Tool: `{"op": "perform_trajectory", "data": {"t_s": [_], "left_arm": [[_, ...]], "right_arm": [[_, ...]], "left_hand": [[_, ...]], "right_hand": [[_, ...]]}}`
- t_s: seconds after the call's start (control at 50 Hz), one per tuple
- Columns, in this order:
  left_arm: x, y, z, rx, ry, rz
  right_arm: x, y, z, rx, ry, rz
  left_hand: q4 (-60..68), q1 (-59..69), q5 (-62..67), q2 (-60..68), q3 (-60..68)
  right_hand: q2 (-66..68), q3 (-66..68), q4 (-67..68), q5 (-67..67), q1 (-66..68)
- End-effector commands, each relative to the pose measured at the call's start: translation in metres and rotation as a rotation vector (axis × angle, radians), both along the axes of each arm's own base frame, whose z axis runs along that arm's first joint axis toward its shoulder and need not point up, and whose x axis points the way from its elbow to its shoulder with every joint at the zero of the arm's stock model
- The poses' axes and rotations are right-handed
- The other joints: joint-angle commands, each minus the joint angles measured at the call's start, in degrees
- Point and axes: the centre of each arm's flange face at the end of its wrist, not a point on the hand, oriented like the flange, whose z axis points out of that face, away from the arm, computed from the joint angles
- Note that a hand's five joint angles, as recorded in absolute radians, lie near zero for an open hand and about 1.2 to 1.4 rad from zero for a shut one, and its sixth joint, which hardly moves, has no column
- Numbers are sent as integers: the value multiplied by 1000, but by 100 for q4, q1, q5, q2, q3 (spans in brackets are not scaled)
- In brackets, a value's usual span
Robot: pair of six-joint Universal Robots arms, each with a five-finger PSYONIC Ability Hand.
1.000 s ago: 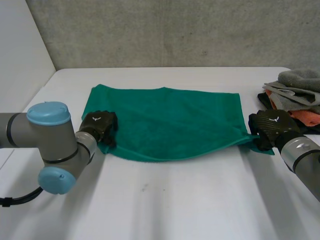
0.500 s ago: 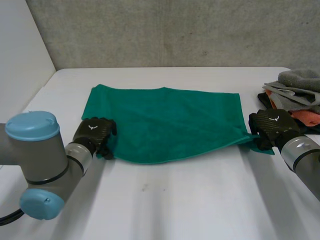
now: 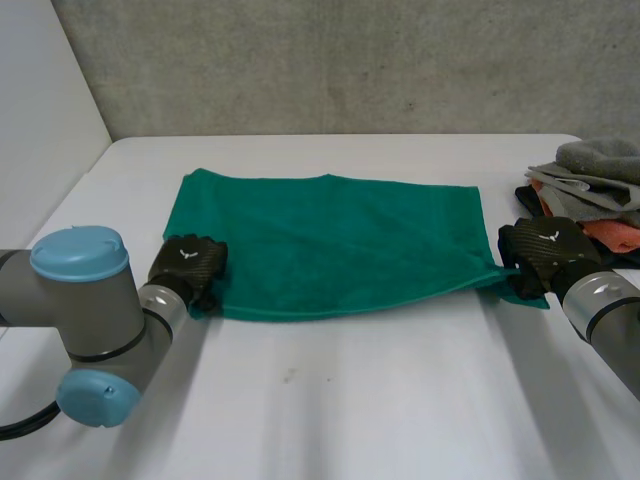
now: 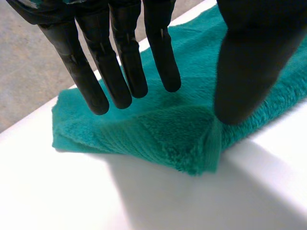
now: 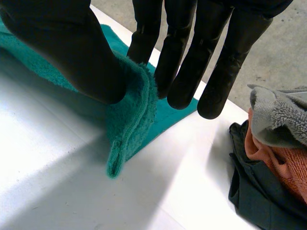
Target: Fold the laundry.
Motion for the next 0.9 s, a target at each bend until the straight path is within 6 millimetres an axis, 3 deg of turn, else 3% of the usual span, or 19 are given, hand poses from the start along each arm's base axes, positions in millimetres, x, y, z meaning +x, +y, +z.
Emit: {"op": "perform_trajectory", "data": {"t_s": [0.02,0.1,0.16,0.18,0.24,0.28,0.34,0.4,0.48,0.52,0.56,0.58,0.64,0.76,0.9], "left_arm": [[6,-20,9,-69,6,77],[7,-18,23,-98,-35,82],[10,-8,57,-166,-51,81],[11,-5,66,-188,-46,80],[15,10,110,-293,-10,75],[18,20,134,-357,22,72],[20,31,153,-408,51,53],[18,34,143,-381,45,24],[17,27,98,-241,-3,13],[16,26,80,-185,-25,8],[14,31,57,-107,-55,-7],[14,34,52,-88,-61,-9],[11,48,37,-29,-64,-34],[-6,73,30,12,-6,-98],[-15,65,17,-14,-2,-102]], "right_arm": [[0,-2,5,-18,13,2],[3,-6,22,-63,26,11],[4,-2,49,-111,57,23],[3,2,70,-148,87,34],[1,10,107,-207,146,47],[1,13,118,-218,168,54],[3,17,126,-206,188,71],[6,22,120,-169,184,84],[12,26,97,-93,188,109],[13,26,86,-60,192,115],[14,26,78,-36,195,119],[14,26,76,-36,195,119],[12,25,72,-38,195,113],[11,24,69,-42,193,107],[9,27,60,-17,195,108]], "left_hand": [[4742,4669,4785,4735,4697],[4742,4669,4785,4735,4697],[4742,4669,4785,4735,4697],[4742,4669,4785,4735,4697],[4742,4669,4785,4735,4697],[4742,4669,4785,4735,4697],[4742,4669,4785,4735,4697],[4742,4669,4785,4735,4697],[4378,4305,4421,4371,4333],[2619,2546,2662,2612,2573],[-552,-625,-509,-559,-597],[-821,-894,-778,-828,-866],[-1175,-1247,-1131,-1181,-1220],[-1429,-1502,-1386,-1436,-1474],[-1178,-1250,-1134,-1185,-1223]], "right_hand": [[1251,1223,1189,1288,2325],[1251,1223,1189,1288,2325],[1251,1223,1189,1288,2325],[1251,1223,1189,1288,2325],[1251,1223,1189,1288,2325],[1251,1223,1189,1288,2325],[1251,1223,1189,1288,2325],[1251,1223,1189,1288,2325],[1251,1223,1189,1288,2325],[1251,1223,1189,1288,2325],[1251,1223,1189,1288,2325],[1251,1223,1189,1288,2325],[1251,1223,1189,1288,2325],[1251,1223,1189,1288,2325],[1251,1223,1189,1288,2325]]}}
